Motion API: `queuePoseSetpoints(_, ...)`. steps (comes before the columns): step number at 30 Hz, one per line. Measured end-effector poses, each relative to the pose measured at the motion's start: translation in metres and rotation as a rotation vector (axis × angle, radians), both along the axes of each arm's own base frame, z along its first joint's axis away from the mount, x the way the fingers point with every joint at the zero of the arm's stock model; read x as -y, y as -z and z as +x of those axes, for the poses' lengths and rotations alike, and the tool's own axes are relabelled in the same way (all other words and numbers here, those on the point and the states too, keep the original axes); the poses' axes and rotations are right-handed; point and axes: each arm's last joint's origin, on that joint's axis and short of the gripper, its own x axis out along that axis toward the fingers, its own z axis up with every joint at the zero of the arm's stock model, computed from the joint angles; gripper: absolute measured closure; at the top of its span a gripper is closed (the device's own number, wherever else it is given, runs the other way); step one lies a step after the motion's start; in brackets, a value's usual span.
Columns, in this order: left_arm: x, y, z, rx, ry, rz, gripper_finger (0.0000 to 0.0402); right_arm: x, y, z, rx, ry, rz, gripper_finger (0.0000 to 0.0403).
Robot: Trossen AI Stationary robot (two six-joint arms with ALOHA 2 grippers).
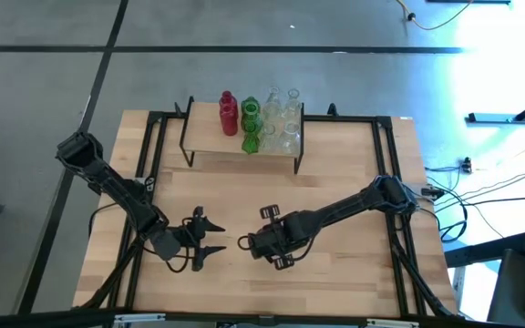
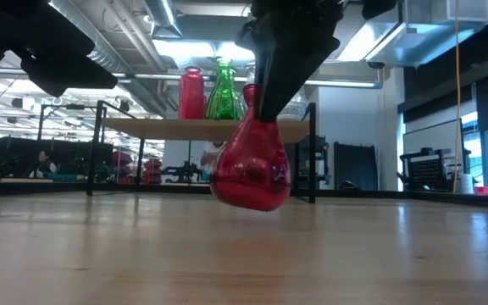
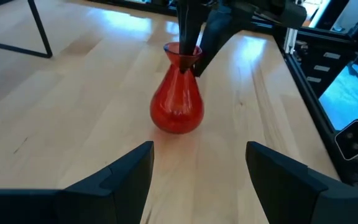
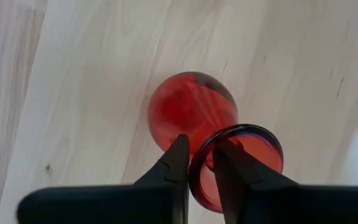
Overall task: Sort vases onto shelf
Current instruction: Put the red vase aligned with the other red vases on the shelf
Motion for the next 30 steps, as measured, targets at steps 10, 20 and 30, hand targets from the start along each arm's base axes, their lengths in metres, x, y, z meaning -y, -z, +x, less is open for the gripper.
queuePoseSetpoints(10,0.000,0.000,0.000,0.002,0.000,-0.002,0.0153,-0.002,0.001,0.005,0.040,0.021,0.021,0.0281)
queuePoseSetpoints(20,-0.006,-0.002,0.006,0.015,-0.033,-0.015,0.0153,-0.006,-0.048,-0.016,-0.014,0.058,0.014,0.0231)
queuePoseSetpoints(30,-0.010,0.017,0.038,0.069,0.041,0.016,0.0153,-0.046,-0.063,-0.085,0.106,0.077,-0.043,0.0230)
